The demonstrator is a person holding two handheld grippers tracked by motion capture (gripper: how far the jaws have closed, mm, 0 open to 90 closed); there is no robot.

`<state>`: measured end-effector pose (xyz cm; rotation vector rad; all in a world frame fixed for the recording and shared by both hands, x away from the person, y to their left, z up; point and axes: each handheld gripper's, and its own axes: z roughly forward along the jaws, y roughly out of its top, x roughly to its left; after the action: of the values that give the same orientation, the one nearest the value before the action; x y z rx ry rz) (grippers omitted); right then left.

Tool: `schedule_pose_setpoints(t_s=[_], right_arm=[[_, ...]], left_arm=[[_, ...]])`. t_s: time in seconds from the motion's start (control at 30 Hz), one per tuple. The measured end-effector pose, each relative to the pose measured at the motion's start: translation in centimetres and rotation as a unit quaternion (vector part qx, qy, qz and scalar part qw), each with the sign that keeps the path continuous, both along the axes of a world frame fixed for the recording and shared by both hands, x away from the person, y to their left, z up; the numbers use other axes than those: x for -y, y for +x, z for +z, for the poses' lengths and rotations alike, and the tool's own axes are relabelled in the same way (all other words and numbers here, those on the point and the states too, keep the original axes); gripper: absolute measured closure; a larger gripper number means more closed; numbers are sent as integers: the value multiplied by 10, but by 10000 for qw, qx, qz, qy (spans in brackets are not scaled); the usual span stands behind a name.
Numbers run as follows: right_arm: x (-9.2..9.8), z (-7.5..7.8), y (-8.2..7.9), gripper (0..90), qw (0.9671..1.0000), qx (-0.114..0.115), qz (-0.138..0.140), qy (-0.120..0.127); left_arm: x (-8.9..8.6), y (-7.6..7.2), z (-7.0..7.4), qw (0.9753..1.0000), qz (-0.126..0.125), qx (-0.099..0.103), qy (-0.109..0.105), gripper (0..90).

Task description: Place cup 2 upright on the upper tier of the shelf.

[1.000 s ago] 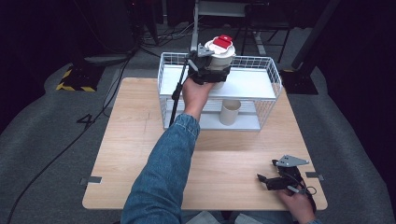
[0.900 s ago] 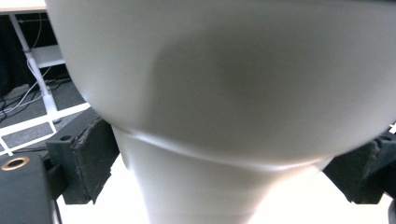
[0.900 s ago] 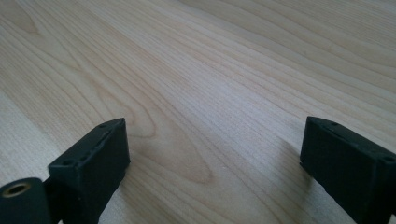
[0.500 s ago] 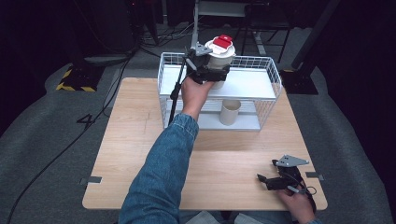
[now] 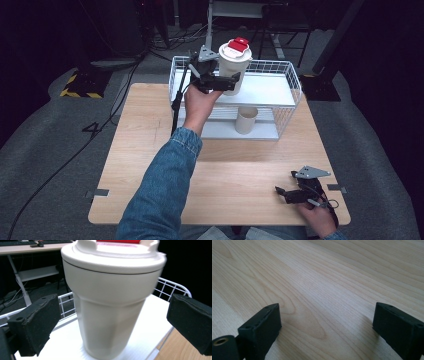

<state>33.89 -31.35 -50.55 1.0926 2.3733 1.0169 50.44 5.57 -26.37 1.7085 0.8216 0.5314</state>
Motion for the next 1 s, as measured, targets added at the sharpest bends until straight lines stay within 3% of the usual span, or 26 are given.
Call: schedule_pose_setpoints(t_s=[0.47,0.77,1.0], right_arm=[[-1,0,1,84,10000,11,-16,-27],[-1,0,1,84,10000,10,-17,-24],[-1,0,2,84,10000,8,8,-16]], left_arm=[[-30,-48,4,10000,-2,82,-25,0],[-53,-86,-4,9999,114,94,7,0],[-66,-104,-10,9999,138,45,45,0]])
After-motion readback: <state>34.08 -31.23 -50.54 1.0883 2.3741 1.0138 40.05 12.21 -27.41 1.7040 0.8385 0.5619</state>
